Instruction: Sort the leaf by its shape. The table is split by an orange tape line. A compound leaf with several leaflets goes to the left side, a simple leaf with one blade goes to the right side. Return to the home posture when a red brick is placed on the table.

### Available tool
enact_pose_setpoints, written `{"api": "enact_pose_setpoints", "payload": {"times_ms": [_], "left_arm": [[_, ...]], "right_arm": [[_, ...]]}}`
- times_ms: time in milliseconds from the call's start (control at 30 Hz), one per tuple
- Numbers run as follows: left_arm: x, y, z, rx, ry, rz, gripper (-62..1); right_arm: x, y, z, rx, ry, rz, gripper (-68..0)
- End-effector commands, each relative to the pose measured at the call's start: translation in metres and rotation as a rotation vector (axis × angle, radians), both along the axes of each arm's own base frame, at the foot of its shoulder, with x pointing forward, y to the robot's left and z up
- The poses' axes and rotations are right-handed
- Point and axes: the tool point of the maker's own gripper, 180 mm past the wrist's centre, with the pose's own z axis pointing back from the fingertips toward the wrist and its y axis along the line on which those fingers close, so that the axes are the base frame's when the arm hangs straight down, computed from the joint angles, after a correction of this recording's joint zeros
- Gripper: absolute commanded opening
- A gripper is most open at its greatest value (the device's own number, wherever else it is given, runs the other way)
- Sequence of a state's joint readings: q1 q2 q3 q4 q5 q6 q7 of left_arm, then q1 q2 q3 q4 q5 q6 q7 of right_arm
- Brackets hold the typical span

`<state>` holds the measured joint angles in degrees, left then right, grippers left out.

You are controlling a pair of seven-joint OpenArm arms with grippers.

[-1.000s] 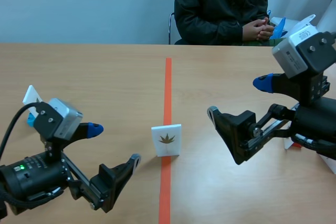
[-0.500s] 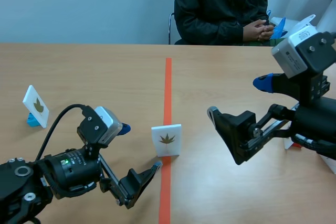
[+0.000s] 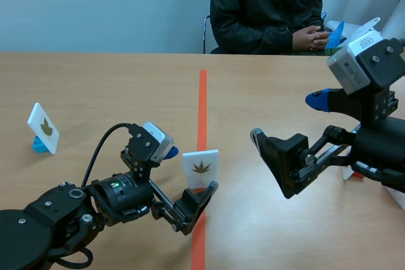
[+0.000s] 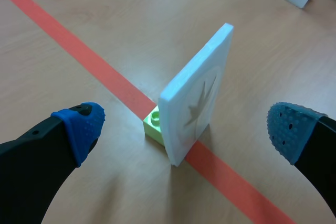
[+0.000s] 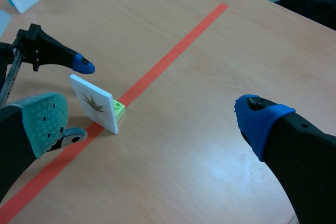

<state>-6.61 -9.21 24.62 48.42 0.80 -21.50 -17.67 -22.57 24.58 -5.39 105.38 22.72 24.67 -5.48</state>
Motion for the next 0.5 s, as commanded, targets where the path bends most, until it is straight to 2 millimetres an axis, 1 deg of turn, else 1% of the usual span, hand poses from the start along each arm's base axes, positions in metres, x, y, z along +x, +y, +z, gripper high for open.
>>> {"api": "enact_pose_setpoints", "payload": {"times_ms": [0, 100, 233, 267, 367, 467], "left_arm": [[0.0112, -0.0051, 0.0148, -0.023, -0.047, 0.002, 1.4], [0.0150, -0.0063, 0.0154, -0.018, -0.055, 0.005, 1.4], [0.0140, -0.0069, 0.0141, -0.014, -0.052, 0.003, 1.4], [0.0137, -0.0067, 0.0134, -0.013, -0.050, 0.003, 0.3], [0.0137, -0.0063, 0.0126, -0.012, -0.048, 0.004, -11.6], [0.0136, -0.0064, 0.0125, -0.012, -0.048, 0.004, -16.9]], "right_arm": [[0.0036, 0.0012, 0.0098, 0.008, -0.032, 0.006, 0.4], [0.0036, 0.0012, 0.0099, 0.008, -0.032, 0.005, 0.4], [0.0040, 0.0006, 0.0099, 0.007, -0.033, 0.002, 0.4], [0.0047, -0.0003, 0.0100, 0.007, -0.034, -0.005, 0.4], [0.0052, -0.0010, 0.0099, 0.004, -0.035, -0.009, 0.4], [0.0052, -0.0012, 0.0095, -0.001, -0.036, -0.009, 0.4]]}}
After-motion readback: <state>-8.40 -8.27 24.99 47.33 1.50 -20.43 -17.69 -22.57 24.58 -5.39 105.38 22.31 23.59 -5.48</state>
